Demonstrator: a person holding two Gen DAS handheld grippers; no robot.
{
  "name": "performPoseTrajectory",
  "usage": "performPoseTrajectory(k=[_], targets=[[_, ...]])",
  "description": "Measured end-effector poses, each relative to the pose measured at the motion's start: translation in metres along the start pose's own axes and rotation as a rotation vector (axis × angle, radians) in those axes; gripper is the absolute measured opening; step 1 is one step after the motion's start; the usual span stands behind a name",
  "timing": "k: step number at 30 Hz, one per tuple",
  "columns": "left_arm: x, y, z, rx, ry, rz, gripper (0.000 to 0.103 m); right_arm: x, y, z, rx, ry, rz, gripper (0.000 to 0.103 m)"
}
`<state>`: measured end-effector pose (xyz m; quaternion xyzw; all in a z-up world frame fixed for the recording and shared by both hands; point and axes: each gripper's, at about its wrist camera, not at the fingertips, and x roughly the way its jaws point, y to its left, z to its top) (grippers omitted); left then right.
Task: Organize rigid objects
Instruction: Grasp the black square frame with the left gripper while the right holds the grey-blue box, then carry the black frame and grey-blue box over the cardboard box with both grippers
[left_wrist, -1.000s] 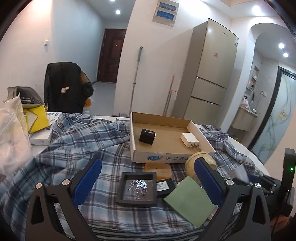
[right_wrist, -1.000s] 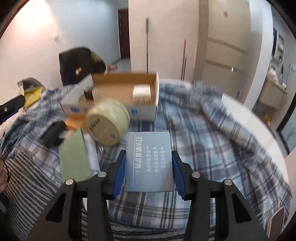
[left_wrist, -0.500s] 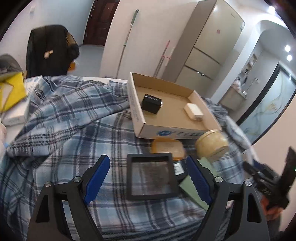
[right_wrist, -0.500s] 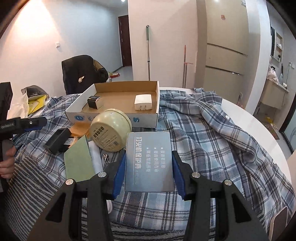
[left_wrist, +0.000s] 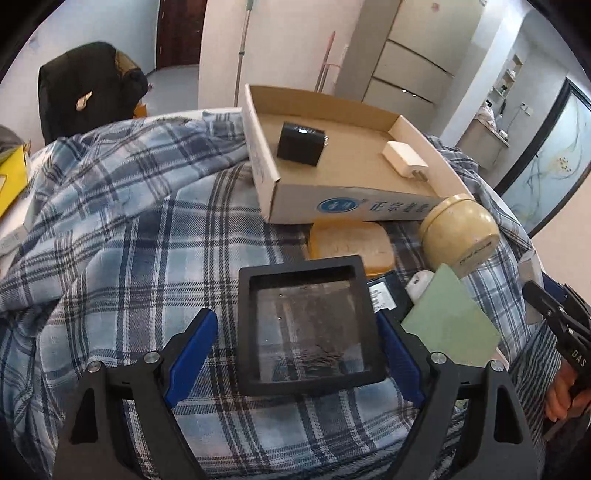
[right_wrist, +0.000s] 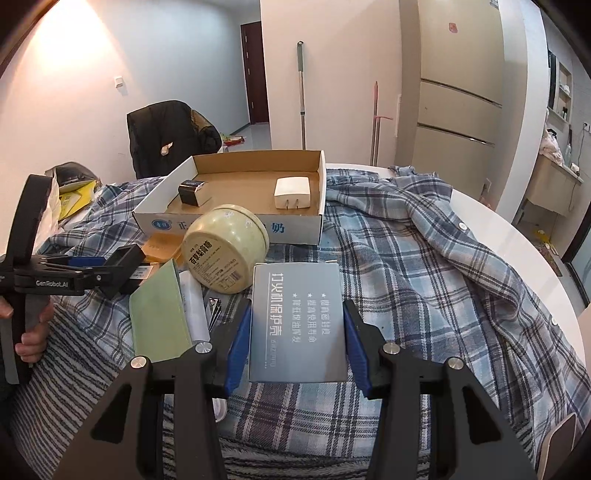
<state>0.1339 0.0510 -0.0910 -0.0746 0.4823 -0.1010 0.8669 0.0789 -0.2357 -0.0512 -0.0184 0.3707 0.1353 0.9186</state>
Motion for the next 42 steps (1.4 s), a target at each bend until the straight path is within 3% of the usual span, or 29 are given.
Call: performPoseTrajectory(k=[3,4,5,10,13,18,22,25,32,36,42], targets=[[-0.002,0.004,0.0,-0.022,-0.015,0.01,0.087,0.0,0.001,0.0,-0.004,0.001,0.002,0.046],[-0.003,0.003,-0.001,-0.017,-0.017,-0.007,0.083,0.0,0.001,0.0,-0.005,0.0,0.004,0.046],[-0.004,0.002,-0.002,-0.008,-0.021,-0.014,0.072,0.0,0.001,0.0,-0.004,0.0,0.004,0.046],[-0.017,-0.003,-0.004,-0.004,-0.068,0.035,0.072,0.0,0.0,0.0,0.005,0.001,0.003,0.046],[-0.039,-0.01,-0.008,0.011,-0.139,0.079,0.072,-0.002,-0.003,0.0,0.015,-0.005,0.006,0.046],[-0.085,-0.023,-0.017,0.05,-0.353,0.259,0.072,-0.008,-0.004,0.001,0.011,-0.033,0.01,0.046],[-0.12,-0.034,-0.018,0.095,-0.431,0.269,0.072,-0.015,-0.007,0.006,0.024,-0.054,-0.022,0.046],[-0.127,-0.038,-0.007,0.088,-0.396,0.273,0.072,-0.031,-0.01,0.017,0.034,-0.095,-0.054,0.046],[-0.122,-0.041,0.042,0.004,-0.303,0.162,0.072,-0.062,-0.014,0.055,0.052,-0.112,-0.142,0.046],[-0.093,-0.043,0.082,-0.037,-0.173,0.122,0.072,-0.063,-0.016,0.083,0.068,-0.142,-0.155,0.046],[-0.036,-0.065,0.114,0.048,0.029,0.041,0.072,-0.047,-0.02,0.137,0.161,-0.181,-0.091,0.046]])
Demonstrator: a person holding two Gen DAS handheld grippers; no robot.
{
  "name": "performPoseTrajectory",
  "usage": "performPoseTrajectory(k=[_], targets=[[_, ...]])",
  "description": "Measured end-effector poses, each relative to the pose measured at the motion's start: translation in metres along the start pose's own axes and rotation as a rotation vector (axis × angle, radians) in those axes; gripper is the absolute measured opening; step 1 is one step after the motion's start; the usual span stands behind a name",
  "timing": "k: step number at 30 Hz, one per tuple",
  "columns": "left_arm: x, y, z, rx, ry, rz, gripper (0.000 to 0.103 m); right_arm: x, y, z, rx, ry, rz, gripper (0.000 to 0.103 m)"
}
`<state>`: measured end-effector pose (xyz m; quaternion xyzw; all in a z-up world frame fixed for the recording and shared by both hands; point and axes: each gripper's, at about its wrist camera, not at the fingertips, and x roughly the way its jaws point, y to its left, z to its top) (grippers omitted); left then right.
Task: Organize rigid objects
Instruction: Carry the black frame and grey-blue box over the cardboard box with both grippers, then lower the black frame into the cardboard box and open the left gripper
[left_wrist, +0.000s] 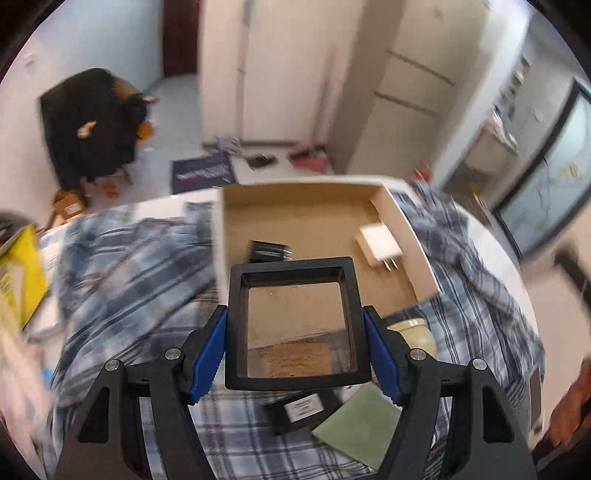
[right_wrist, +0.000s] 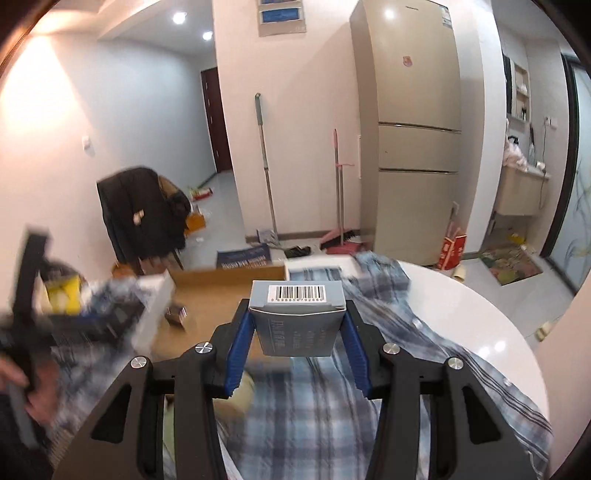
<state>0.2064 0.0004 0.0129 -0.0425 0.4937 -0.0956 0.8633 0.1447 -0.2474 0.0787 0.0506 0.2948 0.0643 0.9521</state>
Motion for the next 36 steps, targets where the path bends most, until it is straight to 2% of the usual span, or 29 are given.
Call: performPoseTrajectory(k=[4,8,12,15,19,22,26,28,29,31,33,36], targets=[[0.034,-0.009,0.012,0.019,0.099,0.013,0.072,0.017,0.014,0.028,0.021,-0.034,0.008,0.046],[0.07,-0.008,0.021,0.015,0.176,0.018,0.072,0.045,0.024,0.039,0.049,-0.025,0.015,0.046],[0.097,-0.007,0.02,0.033,0.241,-0.036,0.072,0.071,0.021,0.036,0.097,0.01,0.033,0.046],[0.107,-0.003,0.02,0.019,0.226,-0.024,0.072,0.088,0.023,0.025,0.061,0.038,0.011,0.046],[0.108,0.007,0.023,-0.03,0.139,-0.027,0.072,0.107,0.021,0.017,0.043,0.074,0.006,0.046],[0.105,0.013,0.024,-0.033,0.107,0.017,0.072,0.119,0.015,0.014,0.062,0.123,0.024,0.046],[0.076,0.018,0.026,-0.037,0.007,0.047,0.072,0.128,0.009,0.009,0.051,0.182,0.044,0.046],[0.051,0.017,0.029,-0.031,-0.091,0.068,0.074,0.13,0.012,0.007,0.024,0.216,0.059,0.046],[0.034,0.015,0.03,-0.028,-0.161,0.076,0.082,0.132,0.015,0.006,0.002,0.236,0.069,0.046],[0.008,0.013,0.029,-0.034,-0.286,0.073,0.092,0.137,0.025,0.002,-0.059,0.276,0.066,0.046],[-0.013,0.013,0.029,-0.05,-0.381,0.058,0.092,0.144,0.031,-0.004,-0.083,0.313,0.078,0.046],[-0.031,0.011,0.027,-0.059,-0.474,0.072,0.092,0.157,0.032,-0.015,-0.071,0.398,0.138,0.046]])
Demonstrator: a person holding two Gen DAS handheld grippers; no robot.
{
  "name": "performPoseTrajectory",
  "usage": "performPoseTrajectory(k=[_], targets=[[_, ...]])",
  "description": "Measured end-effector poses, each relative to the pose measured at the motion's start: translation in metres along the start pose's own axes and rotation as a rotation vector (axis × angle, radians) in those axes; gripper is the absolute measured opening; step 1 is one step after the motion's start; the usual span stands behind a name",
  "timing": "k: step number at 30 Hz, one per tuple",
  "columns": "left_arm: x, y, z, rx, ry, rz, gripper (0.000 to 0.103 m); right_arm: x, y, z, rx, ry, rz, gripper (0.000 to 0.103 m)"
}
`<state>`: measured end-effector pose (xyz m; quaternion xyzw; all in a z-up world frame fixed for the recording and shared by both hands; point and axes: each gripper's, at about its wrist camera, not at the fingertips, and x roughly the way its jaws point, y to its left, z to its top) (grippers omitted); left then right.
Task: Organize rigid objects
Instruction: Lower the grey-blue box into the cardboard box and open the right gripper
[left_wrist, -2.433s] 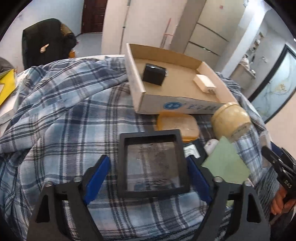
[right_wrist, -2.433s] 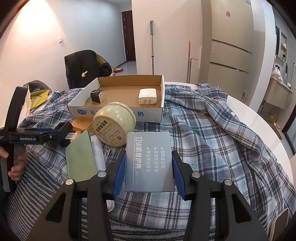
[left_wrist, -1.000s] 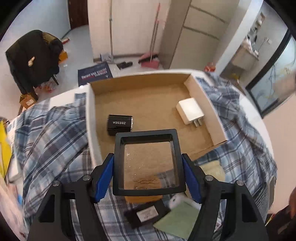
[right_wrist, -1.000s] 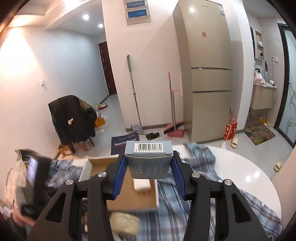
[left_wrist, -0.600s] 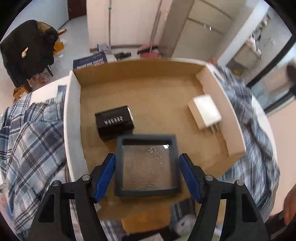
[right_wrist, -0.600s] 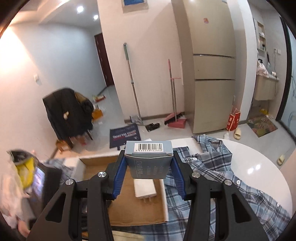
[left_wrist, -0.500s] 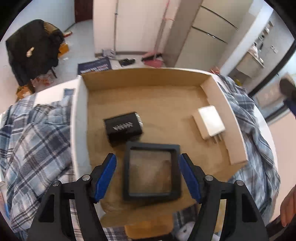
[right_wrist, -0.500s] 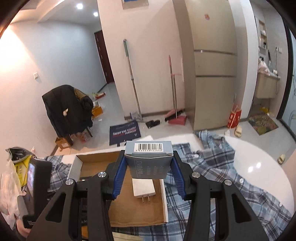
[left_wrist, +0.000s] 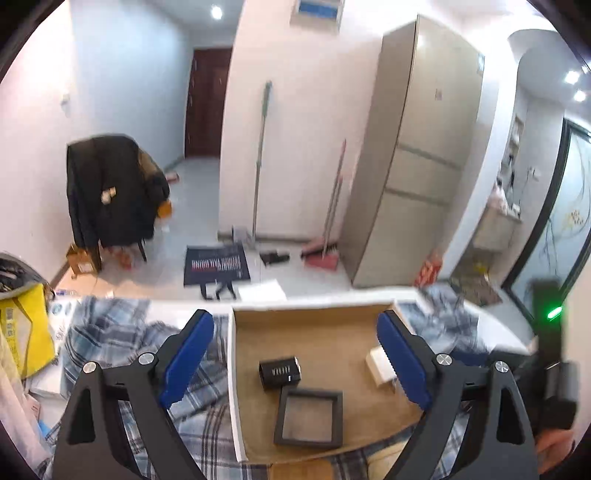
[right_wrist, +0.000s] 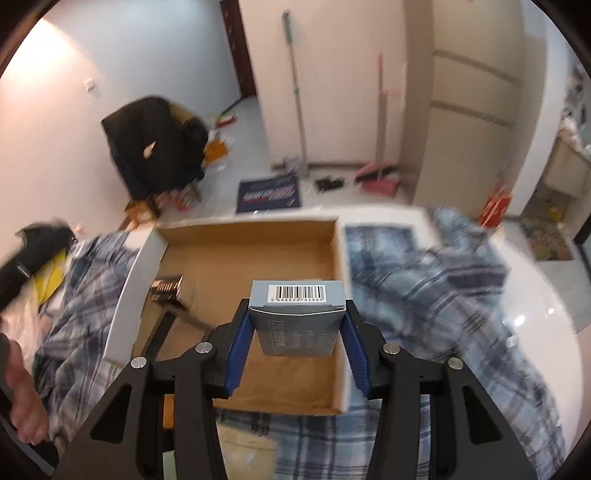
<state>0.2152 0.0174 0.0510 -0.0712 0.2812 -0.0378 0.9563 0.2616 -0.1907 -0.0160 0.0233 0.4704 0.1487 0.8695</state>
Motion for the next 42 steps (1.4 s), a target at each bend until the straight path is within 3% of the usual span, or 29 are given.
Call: performPoseTrajectory(k=[3,4,7,13,19,25,27,29,31,35,38,42], targets=[[-0.016,0.0,0.002,0.004,-0.111,0.041,0.096,0.014,-0.007,-0.005,0.019,0.054,0.007,0.046],[-0.02,0.0,0.002,0.008,-0.146,0.055,0.103,0.017,-0.009,-0.006,0.023,0.061,-0.003,0.046],[-0.032,-0.001,0.003,0.015,-0.219,0.086,0.103,0.023,-0.014,-0.007,0.028,0.075,-0.014,0.046],[-0.036,0.001,0.006,0.018,-0.225,0.096,0.103,0.033,-0.014,-0.009,0.026,0.072,-0.028,0.046],[-0.036,0.001,0.006,0.027,-0.214,0.082,0.103,0.049,0.0,-0.014,-0.051,0.042,-0.099,0.046],[-0.034,-0.003,0.005,0.058,-0.203,0.084,0.103,0.052,0.003,-0.015,-0.057,0.146,-0.059,0.046],[-0.035,-0.004,0.006,0.067,-0.206,0.089,0.103,0.054,0.001,-0.015,-0.051,0.193,-0.02,0.055],[-0.038,-0.004,0.007,0.07,-0.22,0.092,0.103,0.044,0.001,-0.013,-0.039,0.144,-0.024,0.06],[-0.044,-0.004,0.008,0.061,-0.239,0.088,0.103,0.022,0.004,-0.008,-0.05,0.049,-0.086,0.069],[-0.066,-0.004,0.014,0.055,-0.272,0.087,0.103,-0.036,0.006,-0.001,-0.033,-0.118,-0.11,0.07],[-0.094,-0.006,0.019,0.051,-0.313,0.064,0.103,-0.081,0.009,0.001,-0.002,-0.217,-0.077,0.07],[-0.14,-0.015,0.019,0.088,-0.388,0.09,0.103,-0.137,0.02,-0.01,-0.018,-0.336,-0.089,0.07]])
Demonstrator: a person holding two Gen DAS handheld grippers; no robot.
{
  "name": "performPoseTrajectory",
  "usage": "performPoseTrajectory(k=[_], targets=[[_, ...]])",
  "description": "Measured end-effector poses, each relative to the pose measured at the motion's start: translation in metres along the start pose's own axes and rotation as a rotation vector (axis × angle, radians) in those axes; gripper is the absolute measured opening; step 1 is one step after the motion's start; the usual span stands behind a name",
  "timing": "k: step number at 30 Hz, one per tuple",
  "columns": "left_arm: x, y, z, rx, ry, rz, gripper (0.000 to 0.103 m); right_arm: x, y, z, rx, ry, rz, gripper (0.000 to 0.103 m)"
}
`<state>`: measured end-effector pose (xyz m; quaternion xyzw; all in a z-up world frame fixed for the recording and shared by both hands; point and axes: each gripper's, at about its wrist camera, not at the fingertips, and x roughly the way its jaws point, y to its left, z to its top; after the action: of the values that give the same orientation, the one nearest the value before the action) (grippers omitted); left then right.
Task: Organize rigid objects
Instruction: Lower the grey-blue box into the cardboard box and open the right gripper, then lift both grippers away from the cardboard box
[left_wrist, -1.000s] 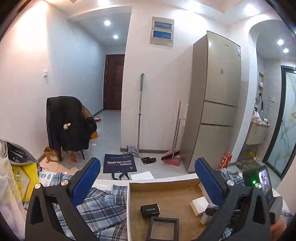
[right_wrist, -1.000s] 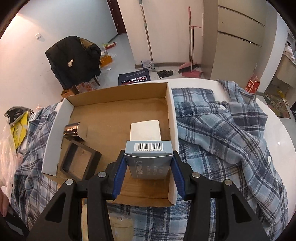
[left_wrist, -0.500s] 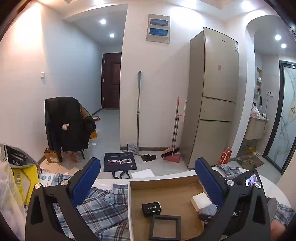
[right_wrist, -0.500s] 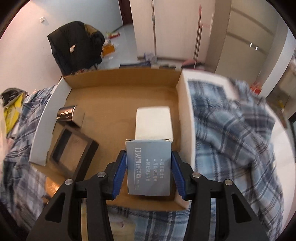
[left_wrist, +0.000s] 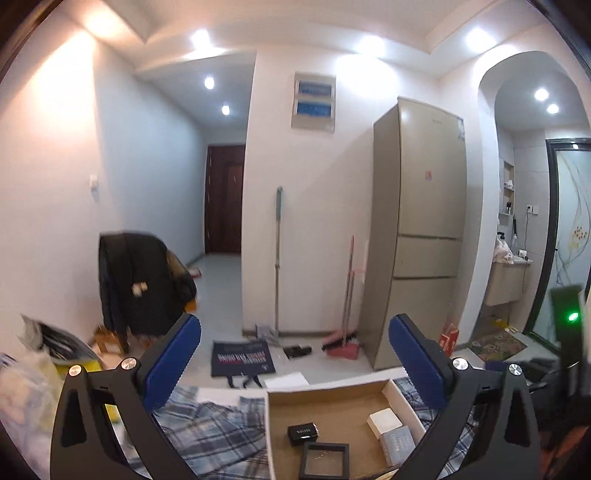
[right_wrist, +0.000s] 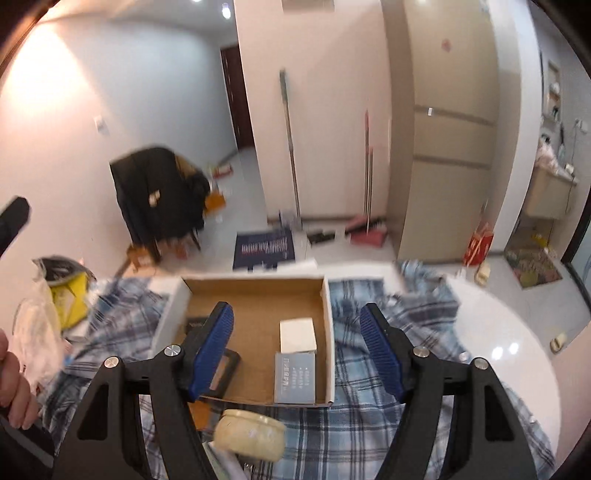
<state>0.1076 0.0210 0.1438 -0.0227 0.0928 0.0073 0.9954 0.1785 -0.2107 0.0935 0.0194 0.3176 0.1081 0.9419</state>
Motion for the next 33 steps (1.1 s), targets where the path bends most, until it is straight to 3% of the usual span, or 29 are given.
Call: performPoseTrajectory(k=[8,13,16,19,21,28,33], targets=[[-0.104,0.002,0.012,-0.026,-0.153,-0.027,0.103,-0.115,0.007,-0.02,0.006,-0.234,0.002,0.074],[-0.152,0.019,0.007,-0.134,-0.177,-0.066,0.103,-0.154,0.015,-0.048,-0.027,-0.312,-0.044,0.081],[-0.175,0.021,-0.001,-0.13,-0.205,-0.061,0.103,-0.166,0.016,-0.061,-0.024,-0.318,-0.039,0.082],[-0.187,0.011,-0.01,-0.045,-0.221,-0.029,0.103,-0.175,0.012,-0.073,-0.015,-0.318,-0.024,0.086],[-0.19,0.005,-0.019,-0.009,-0.199,-0.03,0.103,-0.177,0.011,-0.082,-0.018,-0.326,-0.025,0.095],[-0.182,0.003,-0.049,-0.042,-0.124,-0.007,0.103,-0.163,0.008,-0.103,-0.037,-0.269,-0.074,0.099],[-0.165,0.006,-0.07,-0.04,-0.06,0.011,0.103,-0.141,0.015,-0.118,-0.073,-0.181,-0.048,0.099]])
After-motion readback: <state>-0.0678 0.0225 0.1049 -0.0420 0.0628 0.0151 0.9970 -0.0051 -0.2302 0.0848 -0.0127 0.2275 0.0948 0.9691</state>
